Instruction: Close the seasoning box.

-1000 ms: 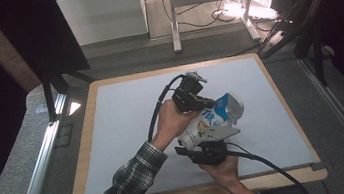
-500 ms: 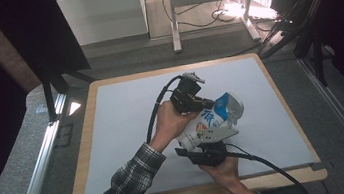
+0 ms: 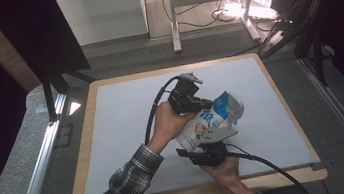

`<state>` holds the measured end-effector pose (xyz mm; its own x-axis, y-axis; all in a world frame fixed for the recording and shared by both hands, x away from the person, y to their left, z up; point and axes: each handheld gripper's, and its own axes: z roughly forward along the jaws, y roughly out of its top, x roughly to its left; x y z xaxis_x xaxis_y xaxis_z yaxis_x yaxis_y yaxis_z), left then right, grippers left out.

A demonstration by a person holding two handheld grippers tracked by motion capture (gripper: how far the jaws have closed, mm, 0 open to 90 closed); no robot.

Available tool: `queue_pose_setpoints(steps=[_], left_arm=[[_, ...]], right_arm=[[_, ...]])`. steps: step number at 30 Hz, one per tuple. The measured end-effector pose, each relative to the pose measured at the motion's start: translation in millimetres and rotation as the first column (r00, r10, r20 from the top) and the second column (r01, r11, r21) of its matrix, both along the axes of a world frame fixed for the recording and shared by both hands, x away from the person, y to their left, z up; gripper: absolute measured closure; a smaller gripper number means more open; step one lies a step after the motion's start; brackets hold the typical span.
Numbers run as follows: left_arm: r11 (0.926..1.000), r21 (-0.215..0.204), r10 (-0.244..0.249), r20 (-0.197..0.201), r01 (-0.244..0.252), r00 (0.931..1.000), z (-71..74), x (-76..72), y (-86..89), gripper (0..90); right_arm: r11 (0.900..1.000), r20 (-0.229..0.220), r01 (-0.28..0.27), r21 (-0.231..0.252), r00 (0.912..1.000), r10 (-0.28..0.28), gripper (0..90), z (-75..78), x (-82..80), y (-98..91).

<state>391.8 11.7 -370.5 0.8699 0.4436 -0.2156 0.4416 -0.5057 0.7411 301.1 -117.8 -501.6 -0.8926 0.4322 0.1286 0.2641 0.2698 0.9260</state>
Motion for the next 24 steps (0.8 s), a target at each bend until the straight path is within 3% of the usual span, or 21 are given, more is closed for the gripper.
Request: queue_pose_setpoints(steps=[24], left_arm=[[0.9997, -0.009, 0.021, 0.009, -0.020, 0.9997, 2.3, -6.3, 19.0, 88.7]], right_arm=[[0.9977, -0.021, 0.024, -0.063, 0.9994, -0.026, 62.5, -12.4, 6.5, -0.9]])
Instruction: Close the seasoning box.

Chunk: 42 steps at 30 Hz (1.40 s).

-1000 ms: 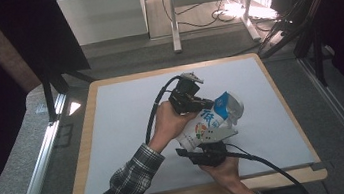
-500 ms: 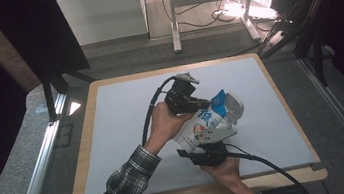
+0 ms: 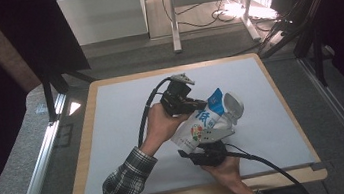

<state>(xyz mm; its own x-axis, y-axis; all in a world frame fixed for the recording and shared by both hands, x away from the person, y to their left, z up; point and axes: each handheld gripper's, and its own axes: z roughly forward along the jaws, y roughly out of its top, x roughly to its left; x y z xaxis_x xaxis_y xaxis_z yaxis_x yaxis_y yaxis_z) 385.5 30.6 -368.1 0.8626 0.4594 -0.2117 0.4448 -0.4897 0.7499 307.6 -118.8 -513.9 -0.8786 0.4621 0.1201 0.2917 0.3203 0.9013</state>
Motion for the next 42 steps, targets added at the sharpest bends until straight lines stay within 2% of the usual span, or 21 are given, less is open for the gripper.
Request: queue_pose_setpoints(steps=[9, 15, 20, 22, 25, 30, 34, 38, 39, 42], left_arm=[[0.9999, 0.002, 0.011, 0.005, -0.011, 0.9999, 1.4, -2.1, 13.6, 88.7], [0.9997, -0.019, 0.014, -0.010, -0.014, 0.9999, 0.9, -3.6, 25.9, 88.7], [0.9993, -0.034, 0.016, -0.020, -0.016, 0.9997, -0.1, -5.3, 34.6, 88.9], [0.9992, -0.036, 0.016, -0.019, -0.016, 0.9997, -0.2, -5.6, 36.0, 88.9], [0.9990, -0.041, 0.015, -0.019, -0.016, 0.9997, 0.1, -8.5, 41.6, 88.9], [0.9987, -0.045, 0.024, -0.019, -0.025, 0.9995, 0.2, -12.6, 48.1, 88.8], [0.9992, -0.032, 0.023, -0.019, -0.024, 0.9996, -0.3, -13.8, 53.9, 88.7], [0.9987, -0.040, 0.029, -0.021, -0.030, 0.9993, -1.0, -16.5, 58.5, 88.5], [0.9992, -0.030, 0.026, -0.019, -0.027, 0.9995, -0.4, -17.0, 60.5, 88.4], [0.9985, -0.041, 0.035, -0.017, -0.036, 0.9992, 0.0, -19.0, 64.9, 88.6]], right_arm=[[0.9996, -0.002, 0.012, -0.026, 0.9999, -0.012, 62.5, -5.3, 3.6, -2.3], [0.9990, -0.019, 0.022, -0.038, 0.9996, -0.022, 62.4, -8.6, 5.4, -3.1], [0.9983, -0.011, 0.032, -0.047, 0.9994, -0.033, 62.5, -11.6, 8.4, -4.2], [0.9983, -0.027, 0.033, -0.049, 0.9990, -0.035, 62.5, -12.4, 8.6, -4.3], [0.9981, -0.026, 0.038, -0.048, 0.9989, -0.039, 62.4, -13.6, 9.4, -4.1], [0.9973, -0.028, 0.046, -0.057, 0.9985, -0.048, 62.5, -15.3, 11.6, -5.1], [0.9967, -0.026, 0.050, -0.064, 0.9983, -0.052, 62.4, -16.9, 13.5, -5.9], [0.9965, -0.034, 0.049, -0.067, 0.9981, -0.052, 62.4, -18.4, 14.7, -6.4], [0.9962, -0.030, 0.053, -0.069, 0.9980, -0.056, 62.4, -18.7, 15.5, -6.9], [0.9958, -0.043, 0.061, -0.069, 0.9970, -0.064, 62.2, -19.0, 17.0, -8.5]])
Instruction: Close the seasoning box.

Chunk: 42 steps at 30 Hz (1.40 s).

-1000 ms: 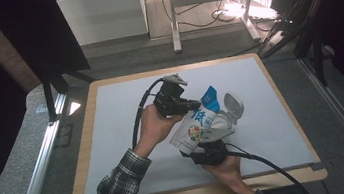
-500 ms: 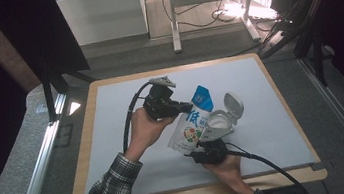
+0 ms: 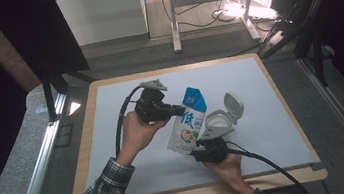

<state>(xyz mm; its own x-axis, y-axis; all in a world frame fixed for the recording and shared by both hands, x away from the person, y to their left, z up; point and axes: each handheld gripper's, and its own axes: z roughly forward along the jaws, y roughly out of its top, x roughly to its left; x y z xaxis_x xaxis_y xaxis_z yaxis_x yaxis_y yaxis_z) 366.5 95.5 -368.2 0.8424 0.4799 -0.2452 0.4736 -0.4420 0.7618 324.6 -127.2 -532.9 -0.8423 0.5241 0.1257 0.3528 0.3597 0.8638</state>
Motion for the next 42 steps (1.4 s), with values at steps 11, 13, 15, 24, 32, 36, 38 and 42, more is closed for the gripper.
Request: queue_pose_setpoints(steps=[11, 13, 15, 24, 32, 36, 38, 42], left_arm=[[0.9998, -0.008, 0.019, 0.033, -0.019, 0.9993, -0.2, -1.5, 9.6, 90.0], [0.9996, -0.007, 0.027, 0.041, -0.026, 0.9988, -0.3, -1.0, 10.0, 90.0], [0.9992, 0.006, 0.038, 0.051, -0.039, 0.9980, -1.1, -0.5, 10.2, 90.0], [0.9949, 0.026, 0.096, 0.067, -0.098, 0.9932, -10.5, 6.7, 19.1, 90.0], [0.9861, 0.052, 0.152, 0.107, -0.158, 0.9826, -20.2, 15.6, 30.0, 90.0], [0.9771, 0.074, 0.187, 0.146, -0.200, 0.9714, -23.5, 20.9, 34.0, 90.0], [0.9737, 0.073, 0.203, 0.152, -0.216, 0.9673, -26.2, 23.8, 36.3, 90.0], [0.9672, 0.081, 0.227, 0.152, -0.241, 0.9621, -34.7, 29.0, 42.2, 89.9]], right_arm=[[0.9998, -0.031, 0.013, -0.014, 0.9994, -0.014, 57.4, 0.2, 5.0, -3.9], [0.9997, -0.047, 0.006, -0.022, 0.9989, -0.007, 56.0, -1.0, 6.9, -3.8], [0.9997, -0.048, 0.002, -0.024, 0.9988, -0.003, 55.3, -0.9, 6.7, -3.7], [0.9985, -0.043, -0.005, -0.055, 0.9991, 0.003, 54.1, 0.2, 3.7, -4.0], [0.9946, -0.033, -0.013, -0.103, 0.9994, 0.009, 52.9, 1.4, -2.1, -6.6], [0.9941, -0.041, -0.025, -0.105, 0.9990, 0.021, 52.7, 2.6, -3.2, -9.0], [0.9944, -0.044, -0.027, -0.102, 0.9988, 0.023, 52.6, 3.1, -4.1, -10.0], [0.9935, -0.043, -0.035, -0.108, 0.9986, 0.031, 52.7, 3.7, -4.6, -11.6]])
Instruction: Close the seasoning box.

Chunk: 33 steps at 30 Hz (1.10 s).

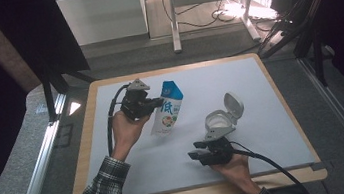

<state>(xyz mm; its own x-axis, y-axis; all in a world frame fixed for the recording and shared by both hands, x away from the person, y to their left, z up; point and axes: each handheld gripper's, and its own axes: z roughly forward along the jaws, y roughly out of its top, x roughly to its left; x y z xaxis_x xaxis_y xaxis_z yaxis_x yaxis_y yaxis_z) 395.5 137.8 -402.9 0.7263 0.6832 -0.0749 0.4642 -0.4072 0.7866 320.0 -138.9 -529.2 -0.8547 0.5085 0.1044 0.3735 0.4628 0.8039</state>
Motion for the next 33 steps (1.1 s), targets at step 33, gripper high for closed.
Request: queue_pose_setpoints(steps=[33], left_arm=[[0.9990, -0.013, 0.043, 0.014, -0.043, 0.9990, -31.5, -51.9, 42.7, 86.7]], right_arm=[[0.9960, -0.016, 0.001, -0.089, 0.9999, -0.002, 52.3, -2.0, -9.0, -16.8]])
